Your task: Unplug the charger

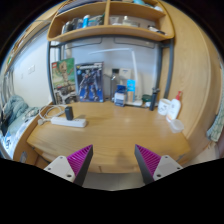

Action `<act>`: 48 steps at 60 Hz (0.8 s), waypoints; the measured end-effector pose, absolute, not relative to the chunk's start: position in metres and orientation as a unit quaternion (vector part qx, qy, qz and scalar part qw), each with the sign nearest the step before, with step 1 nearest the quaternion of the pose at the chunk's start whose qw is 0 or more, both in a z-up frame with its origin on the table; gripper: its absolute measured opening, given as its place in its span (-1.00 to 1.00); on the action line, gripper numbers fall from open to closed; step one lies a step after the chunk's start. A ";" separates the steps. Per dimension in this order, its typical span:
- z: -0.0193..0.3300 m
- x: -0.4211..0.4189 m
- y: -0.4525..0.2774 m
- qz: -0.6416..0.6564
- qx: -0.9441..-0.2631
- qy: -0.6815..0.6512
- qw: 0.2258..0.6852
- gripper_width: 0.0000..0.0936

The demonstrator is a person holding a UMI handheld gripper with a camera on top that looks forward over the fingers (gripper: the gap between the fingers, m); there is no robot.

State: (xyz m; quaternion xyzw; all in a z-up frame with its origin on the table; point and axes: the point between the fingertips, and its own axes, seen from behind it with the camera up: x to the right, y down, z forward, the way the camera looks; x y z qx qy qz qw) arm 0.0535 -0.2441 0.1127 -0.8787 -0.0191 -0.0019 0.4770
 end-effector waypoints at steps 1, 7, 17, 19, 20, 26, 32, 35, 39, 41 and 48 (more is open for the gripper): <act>0.106 0.044 -0.241 0.001 -0.880 -0.023 0.475 0.82; 0.079 -0.011 -0.223 0.019 -0.889 -0.047 0.456 0.82; 0.056 -0.100 -0.168 0.043 -0.881 -0.074 0.465 0.85; 0.053 -0.114 -0.154 0.045 -0.880 -0.075 0.467 0.84; 0.052 -0.121 -0.146 0.046 -0.879 -0.075 0.469 0.83; 0.044 -0.154 -0.101 0.045 -0.874 -0.067 0.480 0.81; 0.045 -0.175 -0.053 0.045 -0.859 -0.049 0.508 0.64; 0.042 -0.180 -0.033 0.043 -0.856 -0.040 0.513 0.54; 0.039 -0.188 -0.011 0.039 -0.855 -0.036 0.516 0.35; 0.035 -0.189 -0.004 0.035 -0.858 -0.036 0.512 0.05; 0.035 -0.185 0.009 0.022 -0.861 -0.026 0.507 -0.62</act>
